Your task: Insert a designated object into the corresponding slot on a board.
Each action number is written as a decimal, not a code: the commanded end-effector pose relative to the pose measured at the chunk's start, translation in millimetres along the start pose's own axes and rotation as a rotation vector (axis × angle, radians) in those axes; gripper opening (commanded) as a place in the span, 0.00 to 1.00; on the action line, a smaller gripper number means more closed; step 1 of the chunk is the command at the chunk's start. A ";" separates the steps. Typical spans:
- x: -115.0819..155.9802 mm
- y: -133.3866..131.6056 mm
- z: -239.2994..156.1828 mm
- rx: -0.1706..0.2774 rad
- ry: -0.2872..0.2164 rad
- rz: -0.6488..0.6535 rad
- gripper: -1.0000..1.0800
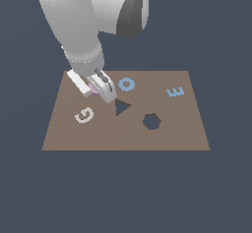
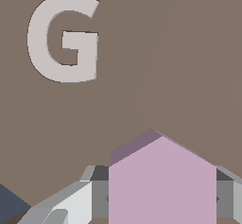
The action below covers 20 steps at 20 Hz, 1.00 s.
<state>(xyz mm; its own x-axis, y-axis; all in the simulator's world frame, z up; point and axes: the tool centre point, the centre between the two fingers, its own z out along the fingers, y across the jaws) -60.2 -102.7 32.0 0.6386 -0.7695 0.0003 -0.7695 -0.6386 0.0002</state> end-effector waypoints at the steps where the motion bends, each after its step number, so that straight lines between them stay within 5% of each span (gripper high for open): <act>1: -1.6 -17.6 -1.0 0.000 0.000 -0.037 0.00; 13: -30.6 -139.6 -6.1 -0.001 0.000 -0.300 0.00; 20: -52.6 -188.4 -8.0 0.000 0.000 -0.413 0.00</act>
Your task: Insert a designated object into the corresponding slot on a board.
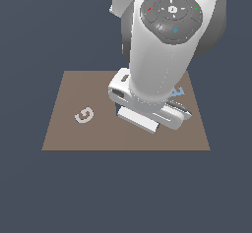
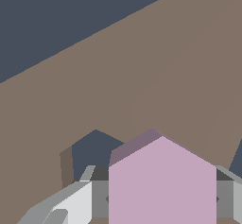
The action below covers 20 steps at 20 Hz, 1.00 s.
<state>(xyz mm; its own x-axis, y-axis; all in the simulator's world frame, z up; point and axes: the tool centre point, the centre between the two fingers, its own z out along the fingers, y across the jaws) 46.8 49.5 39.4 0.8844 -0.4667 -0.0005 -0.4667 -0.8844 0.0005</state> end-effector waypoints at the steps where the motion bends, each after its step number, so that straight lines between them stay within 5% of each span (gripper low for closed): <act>1: -0.6 -15.0 -0.8 0.000 0.000 -0.032 0.00; 18: -3.4 -35.6 8.7 -0.001 0.000 -0.077 0.00; 19: -3.4 -35.6 8.7 -0.001 0.000 -0.077 0.96; 20: -3.4 -35.6 8.7 -0.001 0.000 -0.077 0.96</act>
